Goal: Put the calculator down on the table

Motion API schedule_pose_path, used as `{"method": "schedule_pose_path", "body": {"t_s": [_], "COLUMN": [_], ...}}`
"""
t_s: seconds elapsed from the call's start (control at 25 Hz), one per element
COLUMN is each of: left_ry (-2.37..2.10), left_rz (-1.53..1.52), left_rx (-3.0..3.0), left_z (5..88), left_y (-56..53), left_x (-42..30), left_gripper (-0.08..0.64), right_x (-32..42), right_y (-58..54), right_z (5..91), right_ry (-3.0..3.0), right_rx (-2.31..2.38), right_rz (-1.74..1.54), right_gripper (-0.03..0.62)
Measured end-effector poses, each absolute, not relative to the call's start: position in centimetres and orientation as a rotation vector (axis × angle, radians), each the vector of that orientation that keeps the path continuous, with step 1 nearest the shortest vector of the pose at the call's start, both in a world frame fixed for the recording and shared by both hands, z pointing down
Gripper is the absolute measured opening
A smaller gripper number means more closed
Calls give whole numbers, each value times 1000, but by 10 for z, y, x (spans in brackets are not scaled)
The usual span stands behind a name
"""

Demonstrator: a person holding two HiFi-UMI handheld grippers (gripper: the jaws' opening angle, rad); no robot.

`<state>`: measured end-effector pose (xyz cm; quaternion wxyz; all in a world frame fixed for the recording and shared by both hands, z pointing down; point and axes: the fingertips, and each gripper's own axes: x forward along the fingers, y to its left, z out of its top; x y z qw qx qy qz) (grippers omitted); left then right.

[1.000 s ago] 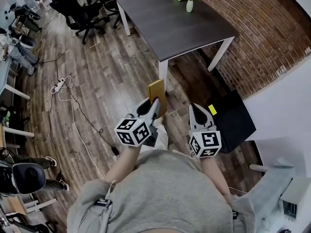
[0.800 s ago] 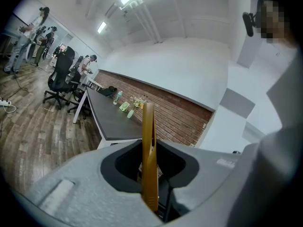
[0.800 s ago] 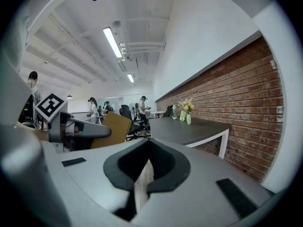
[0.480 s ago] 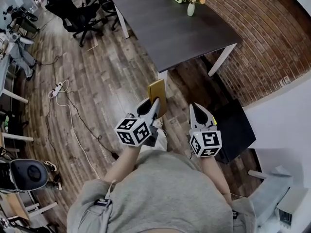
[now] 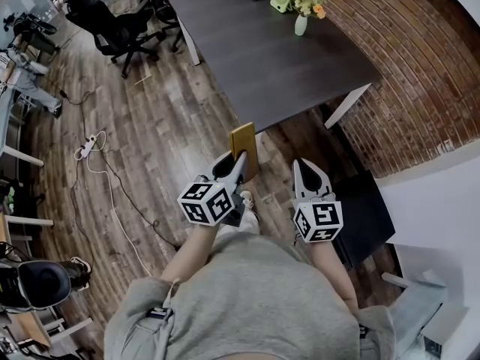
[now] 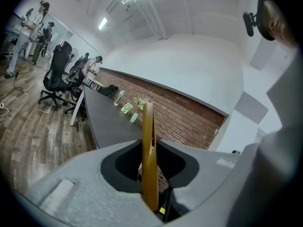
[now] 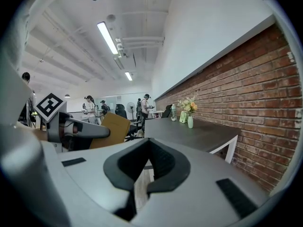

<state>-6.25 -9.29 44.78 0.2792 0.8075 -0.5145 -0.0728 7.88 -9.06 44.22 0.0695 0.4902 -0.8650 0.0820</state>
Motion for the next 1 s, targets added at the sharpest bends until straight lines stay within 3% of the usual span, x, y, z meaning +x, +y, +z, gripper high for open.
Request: {"method": "schedule_pose_path", "body": {"t_s": [1.0], "left_ry": [-1315], "left_rz": [-165], "left_rx": [2157], "left_z": [457], "left_y": [-284], "left_x": [-100], "left_gripper": [86], "right_x": [35], "right_y": [-273], "right_z": [449], "right_ry": [-2560], "right_rx": [1499], "right_rz": [264], "right_gripper": [3]}}
